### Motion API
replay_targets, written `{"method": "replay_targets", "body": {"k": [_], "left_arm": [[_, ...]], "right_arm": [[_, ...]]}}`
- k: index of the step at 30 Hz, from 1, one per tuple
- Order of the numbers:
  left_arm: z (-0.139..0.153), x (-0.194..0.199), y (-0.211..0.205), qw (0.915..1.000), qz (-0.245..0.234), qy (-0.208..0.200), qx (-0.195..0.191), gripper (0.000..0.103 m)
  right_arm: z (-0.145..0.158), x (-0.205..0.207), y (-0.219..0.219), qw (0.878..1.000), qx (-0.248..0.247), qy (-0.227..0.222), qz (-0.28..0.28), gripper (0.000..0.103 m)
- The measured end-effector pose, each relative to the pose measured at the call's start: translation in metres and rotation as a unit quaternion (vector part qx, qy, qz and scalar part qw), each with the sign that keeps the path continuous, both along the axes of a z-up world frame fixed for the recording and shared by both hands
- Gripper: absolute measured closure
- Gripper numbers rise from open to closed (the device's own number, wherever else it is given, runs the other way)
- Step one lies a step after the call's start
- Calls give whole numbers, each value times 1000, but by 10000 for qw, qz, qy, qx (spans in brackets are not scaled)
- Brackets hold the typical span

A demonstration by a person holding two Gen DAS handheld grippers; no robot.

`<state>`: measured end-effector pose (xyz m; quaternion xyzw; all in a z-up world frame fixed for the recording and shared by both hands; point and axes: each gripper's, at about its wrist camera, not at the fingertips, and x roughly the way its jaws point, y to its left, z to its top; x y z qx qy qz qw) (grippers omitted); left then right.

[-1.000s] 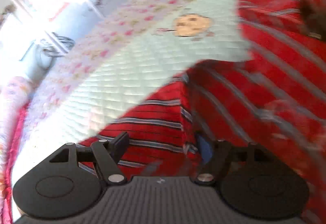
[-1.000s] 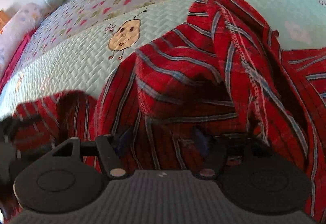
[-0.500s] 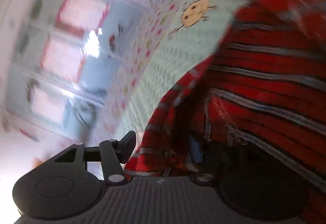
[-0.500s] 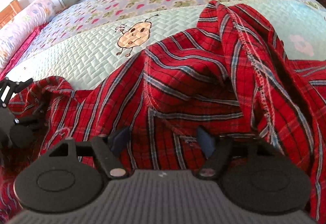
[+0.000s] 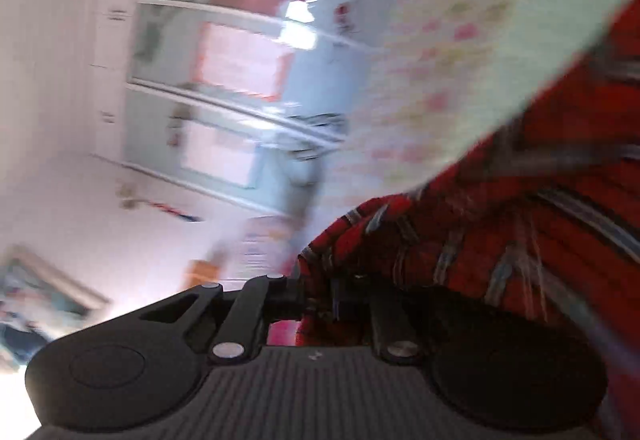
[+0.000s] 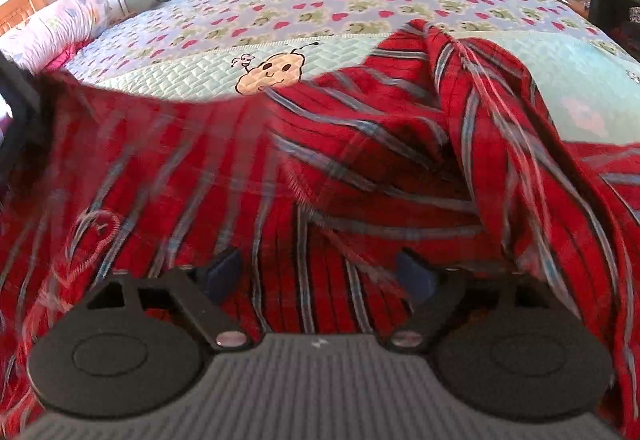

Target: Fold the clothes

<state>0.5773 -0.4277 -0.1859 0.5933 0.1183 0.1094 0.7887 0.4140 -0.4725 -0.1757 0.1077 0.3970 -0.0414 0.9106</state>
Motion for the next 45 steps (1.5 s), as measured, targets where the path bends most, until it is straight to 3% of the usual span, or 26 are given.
{"method": "replay_targets", "body": {"k": [3,6,8,11,13,14,15,17,18,20,22,26,28,29,31,33,34,35,37,39,41,43,45], "left_arm": [[29,18,2,9995,277,-143,89,90],[15,24,-4,9980,374,204,462,87],[-1,7,3,9946,456,763,530,85],[-31,-9,11,9775,704,1928,484,71],[-34,-27,15,9825,454,1772,350,67],[-27,-32,18,9886,416,1443,133,56],[-13,-33,25,9905,534,1222,-338,41],[16,-33,39,9859,766,769,-1275,24],[31,-34,46,9796,850,571,-1729,24],[55,-43,55,9657,675,565,-2442,24],[53,-59,48,9681,338,779,-2358,24],[34,-88,30,9686,-179,1332,-2093,24],[17,-100,19,9666,-368,1660,-1917,24],[9,-107,14,9650,-463,1824,-1828,24],[-9,-109,5,9678,-538,1901,-1561,24],[-11,-103,-1,9718,-566,1749,-1477,24],[-9,-94,-3,9717,-471,1773,-1488,24],[-6,-86,-5,9716,-380,1795,-1496,24],[-6,-78,-7,9733,-279,1801,-1398,24],[-8,-72,-11,9761,-200,1763,-1256,22],[-8,-65,-10,9763,-51,1766,-1250,19],[-8,-58,-6,9771,94,1729,-1233,16],[-9,-53,-3,9784,178,1674,-1198,3]], "right_arm": [[3,26,-3,9997,223,11,-61,15],[1,44,-8,9988,407,37,-265,13],[-1,49,-10,9990,389,78,-193,13],[4,41,-9,9989,335,190,281,13],[10,27,-18,9967,586,71,556,15],[18,17,-26,9955,779,-148,512,16],[25,8,-35,9935,971,-368,468,16],[42,-8,-51,9890,1182,-823,329,16],[53,-10,-58,9901,879,-1089,142,15],[72,-9,-70,9878,237,-1526,-204,10],[75,11,-79,9881,-426,-1426,-387,4],[41,73,-103,9974,-505,-197,-465,7],[22,91,-110,9991,-149,236,-312,27],[16,94,-110,9992,-63,349,-186,45],[14,93,-99,9976,-599,352,71,61],[19,94,-92,9902,-1358,286,139,85],[25,96,-87,9812,-1919,169,99,85],[33,97,-79,9625,-2713,-75,9,89],[47,100,-68,9193,-3888,-597,-134,89],[50,112,-66,8995,-4308,-718,-101,88],[34,121,-64,8987,-4372,-328,87,86],[17,124,-69,9108,-4121,-7,248,82],[13,122,-72,9169,-3983,60,241,71]]}}
